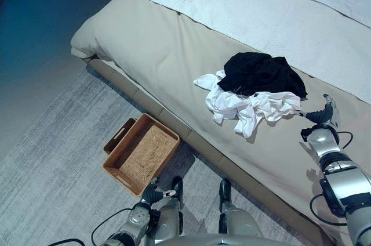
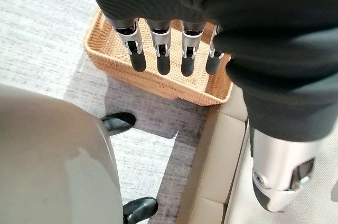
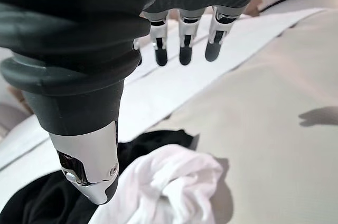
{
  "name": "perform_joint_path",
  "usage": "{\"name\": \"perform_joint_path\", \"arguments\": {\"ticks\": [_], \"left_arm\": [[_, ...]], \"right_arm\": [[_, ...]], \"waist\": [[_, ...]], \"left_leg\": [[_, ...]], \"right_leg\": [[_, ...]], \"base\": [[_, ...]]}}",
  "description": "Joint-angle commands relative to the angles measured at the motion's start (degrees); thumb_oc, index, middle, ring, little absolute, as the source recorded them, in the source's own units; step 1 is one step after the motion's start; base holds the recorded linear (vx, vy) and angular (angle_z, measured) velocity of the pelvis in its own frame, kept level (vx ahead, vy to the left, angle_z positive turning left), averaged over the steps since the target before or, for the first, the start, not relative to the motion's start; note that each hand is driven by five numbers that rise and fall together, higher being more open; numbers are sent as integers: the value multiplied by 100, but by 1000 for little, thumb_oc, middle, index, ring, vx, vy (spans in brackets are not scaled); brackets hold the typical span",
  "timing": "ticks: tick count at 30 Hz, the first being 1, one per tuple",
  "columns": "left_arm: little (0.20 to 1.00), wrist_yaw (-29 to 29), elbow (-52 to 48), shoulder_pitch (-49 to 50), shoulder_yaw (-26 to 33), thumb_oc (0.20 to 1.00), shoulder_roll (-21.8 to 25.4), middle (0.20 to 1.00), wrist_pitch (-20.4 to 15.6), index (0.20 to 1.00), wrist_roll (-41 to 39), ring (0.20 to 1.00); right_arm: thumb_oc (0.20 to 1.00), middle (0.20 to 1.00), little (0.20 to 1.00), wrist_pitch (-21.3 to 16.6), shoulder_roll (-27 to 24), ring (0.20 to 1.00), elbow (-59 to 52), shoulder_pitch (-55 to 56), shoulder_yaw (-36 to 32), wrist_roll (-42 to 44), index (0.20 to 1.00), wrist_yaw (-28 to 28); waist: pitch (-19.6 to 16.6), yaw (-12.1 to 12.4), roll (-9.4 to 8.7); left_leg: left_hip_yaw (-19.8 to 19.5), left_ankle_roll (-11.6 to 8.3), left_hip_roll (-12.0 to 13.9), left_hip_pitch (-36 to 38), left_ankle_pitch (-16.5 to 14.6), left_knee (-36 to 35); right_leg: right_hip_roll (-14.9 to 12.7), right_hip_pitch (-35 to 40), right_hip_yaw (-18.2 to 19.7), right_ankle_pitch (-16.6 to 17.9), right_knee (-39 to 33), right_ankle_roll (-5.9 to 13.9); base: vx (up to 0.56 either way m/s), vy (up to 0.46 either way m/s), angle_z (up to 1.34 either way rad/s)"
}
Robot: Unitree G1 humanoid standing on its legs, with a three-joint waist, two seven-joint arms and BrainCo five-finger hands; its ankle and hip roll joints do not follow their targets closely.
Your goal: Pick up clothes into the bucket
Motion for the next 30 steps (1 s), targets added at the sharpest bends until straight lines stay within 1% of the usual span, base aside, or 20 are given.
{"name": "perform_joint_path", "arguments": {"ticks": [1,4,8,10,11,14,18,23,27,29,30], "left_arm": [[1000,72,114,-192,-235,1000,-205,1000,-145,1000,-193,1000],[1000,71,13,-196,-307,1000,-189,1000,-163,1000,-246,1000],[1000,95,-77,-222,-367,1000,-176,1000,-188,1000,-293,1000],[1000,146,-141,-273,-471,1000,-199,1000,-237,1000,-303,1000],[1000,146,-140,-274,-470,1000,-201,1000,-237,1000,-303,1000],[1000,259,-194,-364,-586,1000,-204,1000,-282,1000,-268,1000],[1000,361,-323,-446,-712,1000,-174,1000,-340,1000,-272,1000],[1000,418,-378,-487,-756,1000,-112,1000,-354,1000,-331,1000],[1000,437,-416,-527,-742,1000,-95,1000,-366,1000,-377,1000],[1000,407,-494,-550,-765,1000,-82,1000,-367,1000,-425,1000],[1000,406,-494,-551,-764,1000,-83,1000,-366,1000,-425,1000]], "right_arm": [[1000,1000,1000,-23,-284,1000,68,-538,329,-94,1000,-245],[1000,1000,1000,6,-320,1000,143,-793,500,-168,1000,-278],[1000,1000,1000,10,-382,1000,136,-1036,639,-259,1000,-368],[1000,1000,1000,5,-453,1000,115,-1253,730,-418,1000,-650],[1000,1000,1000,4,-453,1000,117,-1255,731,-418,1000,-651],[1000,1000,1000,-18,-490,1000,-97,-1514,753,-556,1000,-1108],[1000,1000,1000,-4,-591,1000,-199,-1825,862,-655,1000,-1358],[1000,1000,1000,-27,-698,1000,-189,-2271,1021,-534,1000,-1321],[1000,1000,1000,-8,-728,1000,-132,-2416,1133,-516,1000,-1252],[1000,1000,1000,49,-792,1000,29,-2560,1271,-463,1000,-996],[1000,1000,1000,47,-793,1000,34,-2566,1275,-460,1000,-993]], "waist": [[-8,146,-269],[79,210,-247],[146,229,-225],[206,266,-178],[205,263,-176],[272,277,-132],[311,321,-90],[360,384,-75],[388,421,-65],[426,487,-66],[426,486,-64]], "left_leg": [[3,134,-251,-200,108,-55],[-10,115,-220,-354,178,-55],[-58,97,-217,-474,238,-81],[-112,67,-217,-581,305,-108],[-115,67,-217,-584,306,-109],[-161,38,-220,-656,356,-143],[-216,21,-252,-721,367,-149],[-280,23,-311,-808,379,-147],[-304,27,-329,-882,397,-143],[-338,22,-349,-973,426,-138],[-339,22,-349,-976,427,-137]], "right_leg": [[-187,-366,2,159,269,251],[-174,-482,-11,212,219,252],[-170,-599,-34,254,200,256],[-175,-683,-83,279,184,259],[-175,-685,-86,278,185,259],[-186,-733,-136,282,176,267],[-223,-760,-212,275,180,283],[-275,-841,-280,299,219,305],[-293,-911,-299,320,236,315],[-309,-966,-326,333,243,322],[-310,-968,-327,332,244,323]], "base": [[-16,-32,-3],[-3,-11,0],[-7,-3,2],[0,0,0],[-2,-1,12],[-5,9,18],[3,8,3],[4,15,5],[4,28,15],[3,7,2],[-1,-3,3]]}}
